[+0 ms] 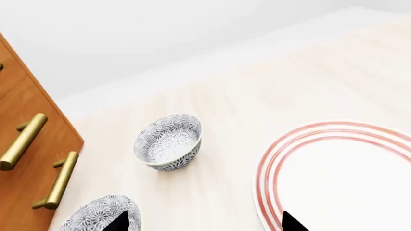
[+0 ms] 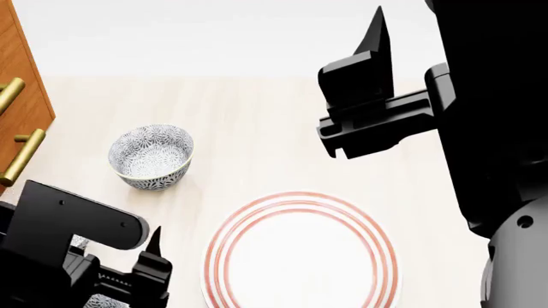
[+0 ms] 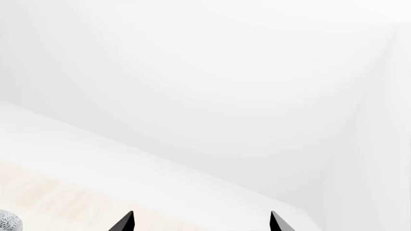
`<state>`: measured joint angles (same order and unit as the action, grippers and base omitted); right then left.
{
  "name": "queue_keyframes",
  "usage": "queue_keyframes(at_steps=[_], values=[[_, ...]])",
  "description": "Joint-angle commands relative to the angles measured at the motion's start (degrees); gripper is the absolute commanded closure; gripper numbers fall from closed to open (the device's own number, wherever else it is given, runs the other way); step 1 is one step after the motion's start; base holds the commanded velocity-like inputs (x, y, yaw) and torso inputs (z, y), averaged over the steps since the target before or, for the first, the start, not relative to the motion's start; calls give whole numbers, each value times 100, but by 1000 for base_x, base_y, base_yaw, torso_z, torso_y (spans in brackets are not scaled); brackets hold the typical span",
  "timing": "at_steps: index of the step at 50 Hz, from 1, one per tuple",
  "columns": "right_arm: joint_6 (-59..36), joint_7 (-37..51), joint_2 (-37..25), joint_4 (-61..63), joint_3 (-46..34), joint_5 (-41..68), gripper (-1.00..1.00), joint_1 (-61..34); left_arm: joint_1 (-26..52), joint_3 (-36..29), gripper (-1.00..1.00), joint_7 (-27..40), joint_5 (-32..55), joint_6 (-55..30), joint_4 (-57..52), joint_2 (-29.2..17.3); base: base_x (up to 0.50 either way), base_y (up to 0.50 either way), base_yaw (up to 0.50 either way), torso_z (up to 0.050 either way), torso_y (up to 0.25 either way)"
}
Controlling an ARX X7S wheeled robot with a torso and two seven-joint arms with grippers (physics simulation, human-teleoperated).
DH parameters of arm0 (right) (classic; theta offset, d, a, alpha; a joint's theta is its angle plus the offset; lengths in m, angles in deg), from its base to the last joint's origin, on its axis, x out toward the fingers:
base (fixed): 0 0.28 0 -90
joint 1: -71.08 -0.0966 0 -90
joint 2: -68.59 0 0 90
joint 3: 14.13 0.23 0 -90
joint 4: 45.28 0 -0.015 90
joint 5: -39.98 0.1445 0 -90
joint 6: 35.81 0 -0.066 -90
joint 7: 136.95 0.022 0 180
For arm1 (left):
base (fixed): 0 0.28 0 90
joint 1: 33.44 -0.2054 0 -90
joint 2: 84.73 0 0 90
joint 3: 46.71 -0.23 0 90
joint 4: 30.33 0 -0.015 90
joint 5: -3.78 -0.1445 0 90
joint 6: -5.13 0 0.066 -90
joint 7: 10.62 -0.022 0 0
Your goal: Put the bowl at the front on the plate.
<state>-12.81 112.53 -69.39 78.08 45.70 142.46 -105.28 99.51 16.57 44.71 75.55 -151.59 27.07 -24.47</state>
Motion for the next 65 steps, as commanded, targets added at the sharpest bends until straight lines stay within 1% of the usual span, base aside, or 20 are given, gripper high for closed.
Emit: queue_keyframes(at_steps=[1, 5, 21, 37, 43, 59, 60, 61, 64, 65], values=[[43, 31, -40, 38, -12, 24, -100, 16, -276, -214, -100, -146, -277, 124, -6, -70, 0, 0, 0, 0, 0], [49, 24, -49, 39, -17, 21, -100, 12, -406, -333, -100, -251, -501, 236, 28, -108, 0, 0, 0, 0, 0], [75, 44, -62, 42, -77, 16, -100, 6, -799, -566, -100, -423, -823, 464, 145, -208, 0, 0, 0, 0, 0], [139, 16, -83, 65, -110, -22, -100, 38, -1054, -687, -100, -395, -973, 577, 170, -268, 0, 0, 0, 0, 0], [168, 1, -99, 78, -116, -48, -100, 68, -1163, -786, -100, -487, -1115, 687, 221, -289, 0, 0, 0, 0, 0], [201, -127, -88, 39, -151, -174, -100, 85, -1354, -919, -100, -500, -1168, 732, 257, -306, 0, 0, 0, 0, 0], [205, -130, -89, 38, -151, -178, -100, 83, -1379, -945, -100, -532, -1214, 771, 271, -311, 0, 0, 0, 0, 0], [206, -133, -84, 38, -152, -183, -100, 74, -1494, -1058, -100, -667, -1436, 954, 351, -329, 0, 0, 0, 0, 0], [215, -137, -88, 38, -160, -188, -100, 81, -1431, -1008, -100, -594, -1306, 843, 330, -316, 0, 0, 0, 0, 0], [218, -123, -98, 48, -160, -176, -100, 80, -1518, -1073, -100, -670, -1442, 963, 379, -331, 0, 0, 0, 0, 0]])
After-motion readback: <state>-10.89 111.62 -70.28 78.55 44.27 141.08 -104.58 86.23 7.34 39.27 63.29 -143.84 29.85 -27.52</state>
